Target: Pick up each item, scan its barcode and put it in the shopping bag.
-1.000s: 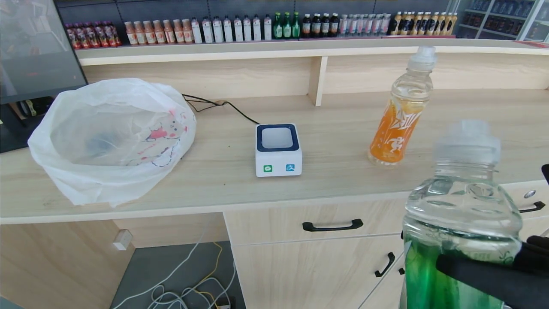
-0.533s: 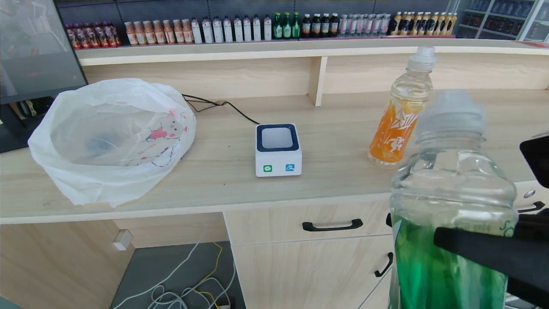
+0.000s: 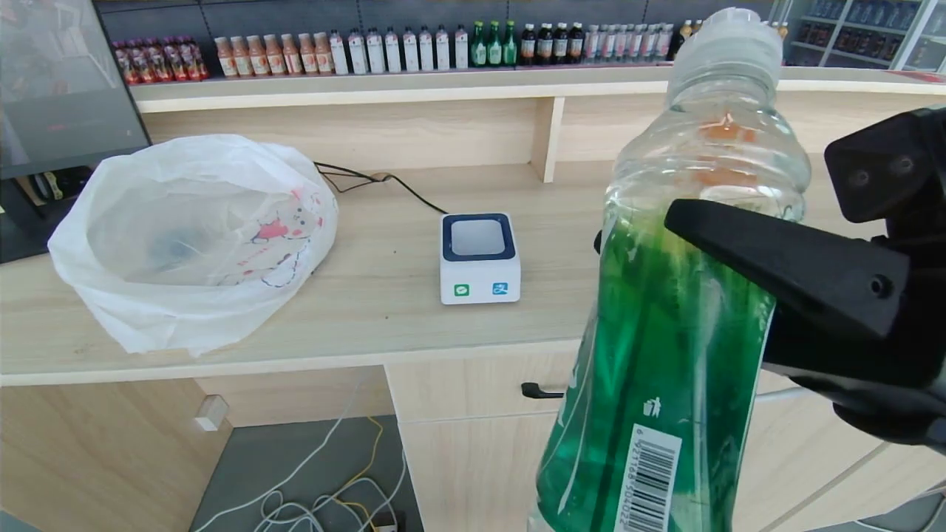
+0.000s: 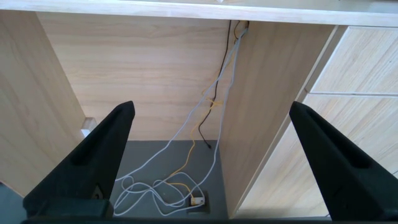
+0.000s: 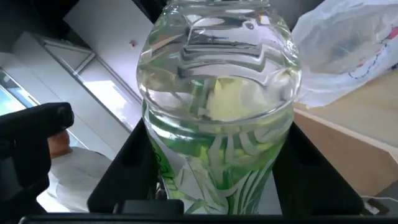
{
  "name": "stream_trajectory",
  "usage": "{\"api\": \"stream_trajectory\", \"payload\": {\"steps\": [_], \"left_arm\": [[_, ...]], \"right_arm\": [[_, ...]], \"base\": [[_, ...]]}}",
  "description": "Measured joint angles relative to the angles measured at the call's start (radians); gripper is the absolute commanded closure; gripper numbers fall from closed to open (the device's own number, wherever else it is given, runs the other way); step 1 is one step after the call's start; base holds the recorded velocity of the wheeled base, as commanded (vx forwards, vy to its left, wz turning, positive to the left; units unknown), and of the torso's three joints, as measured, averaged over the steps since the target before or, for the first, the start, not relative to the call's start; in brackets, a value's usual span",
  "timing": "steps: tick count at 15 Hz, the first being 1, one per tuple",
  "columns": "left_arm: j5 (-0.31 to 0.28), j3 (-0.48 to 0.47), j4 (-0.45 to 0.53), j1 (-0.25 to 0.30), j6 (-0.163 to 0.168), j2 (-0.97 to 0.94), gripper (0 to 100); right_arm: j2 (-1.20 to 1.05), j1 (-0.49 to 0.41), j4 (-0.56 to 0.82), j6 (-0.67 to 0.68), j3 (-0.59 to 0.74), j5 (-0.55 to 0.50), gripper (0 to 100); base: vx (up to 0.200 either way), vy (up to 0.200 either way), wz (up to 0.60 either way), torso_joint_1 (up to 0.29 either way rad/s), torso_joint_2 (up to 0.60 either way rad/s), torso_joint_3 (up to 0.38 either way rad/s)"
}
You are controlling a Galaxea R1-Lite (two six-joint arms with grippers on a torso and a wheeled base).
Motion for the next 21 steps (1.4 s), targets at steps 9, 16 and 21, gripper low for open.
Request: {"api": "stream_trajectory", "payload": {"steps": [9, 16, 21], "left_arm": [[0.000, 0.000, 0.000, 0.000, 0.000, 0.000, 0], [0.000, 0.000, 0.000, 0.001, 0.000, 0.000, 0], [0.000, 0.000, 0.000, 0.000, 0.000, 0.000, 0]], "right_arm": [[0.166, -0.003, -0.156, 0.129, -0.093, -0.026, 100], [0.190, -0.004, -0.157, 0.130, -0.110, -0.028, 100], [0.191, -0.004, -0.157, 0.132, -0.123, -0.028, 100]], "base": [[0.000, 0.000, 0.00, 0.000, 0.00, 0.000], [0.000, 0.000, 0.00, 0.000, 0.00, 0.000], [0.000, 0.000, 0.00, 0.000, 0.00, 0.000]]}}
